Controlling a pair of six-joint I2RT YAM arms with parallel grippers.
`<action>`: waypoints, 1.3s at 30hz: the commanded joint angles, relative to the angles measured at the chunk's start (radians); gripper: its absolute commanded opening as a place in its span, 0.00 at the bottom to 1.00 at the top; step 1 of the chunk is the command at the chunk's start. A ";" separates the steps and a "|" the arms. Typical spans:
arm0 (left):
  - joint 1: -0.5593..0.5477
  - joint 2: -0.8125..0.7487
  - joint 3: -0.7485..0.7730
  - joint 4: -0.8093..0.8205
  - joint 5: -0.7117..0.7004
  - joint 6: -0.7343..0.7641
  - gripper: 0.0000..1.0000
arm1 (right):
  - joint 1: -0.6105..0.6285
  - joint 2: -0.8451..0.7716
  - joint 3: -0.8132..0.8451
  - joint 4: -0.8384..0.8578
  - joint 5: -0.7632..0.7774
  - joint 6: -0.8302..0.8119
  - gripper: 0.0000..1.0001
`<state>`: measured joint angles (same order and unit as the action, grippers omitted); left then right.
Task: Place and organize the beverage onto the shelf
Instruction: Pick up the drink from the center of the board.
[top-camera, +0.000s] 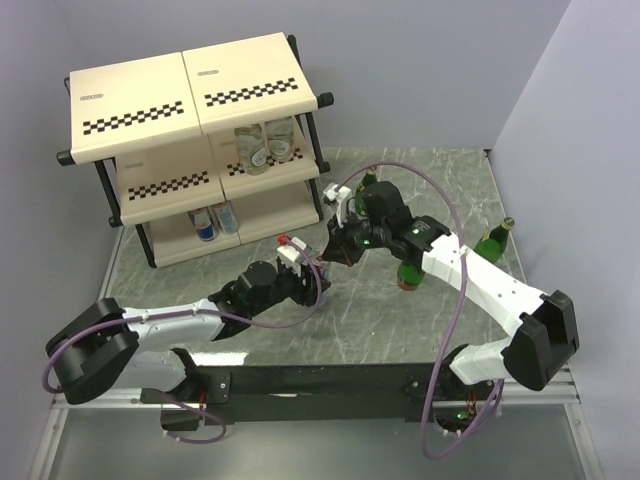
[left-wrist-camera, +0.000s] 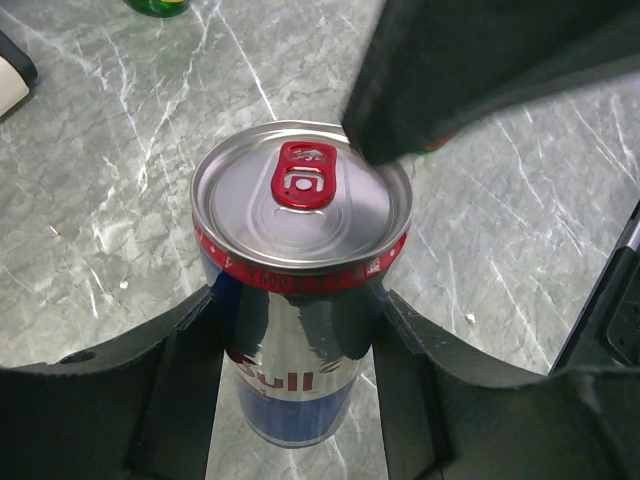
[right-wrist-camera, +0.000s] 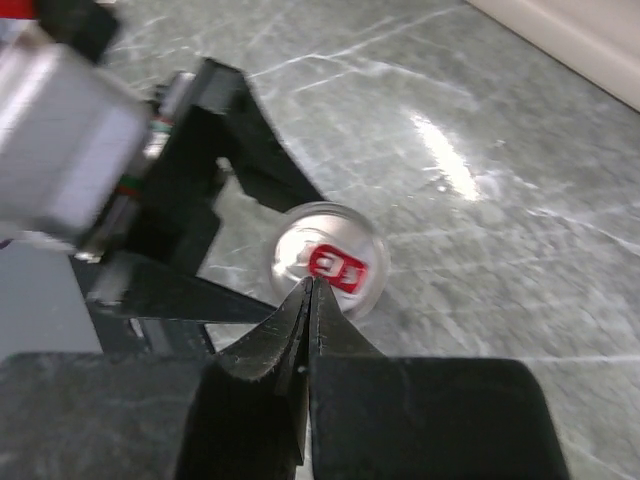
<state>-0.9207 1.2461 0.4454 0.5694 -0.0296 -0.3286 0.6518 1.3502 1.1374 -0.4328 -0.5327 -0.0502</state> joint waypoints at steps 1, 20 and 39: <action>0.008 -0.007 0.068 0.147 0.022 -0.010 0.00 | 0.014 -0.043 0.001 0.019 -0.026 -0.016 0.00; 0.013 -0.059 0.073 0.135 0.048 -0.013 0.00 | 0.003 -0.014 -0.021 0.080 0.137 -0.008 0.00; 0.043 -0.048 0.030 0.188 -0.139 -0.003 0.00 | -0.062 -0.160 -0.077 0.180 0.346 -0.056 0.00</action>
<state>-0.8879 1.2381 0.4622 0.5987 -0.0654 -0.3309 0.6579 1.2785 1.0725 -0.3328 -0.2508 -0.1020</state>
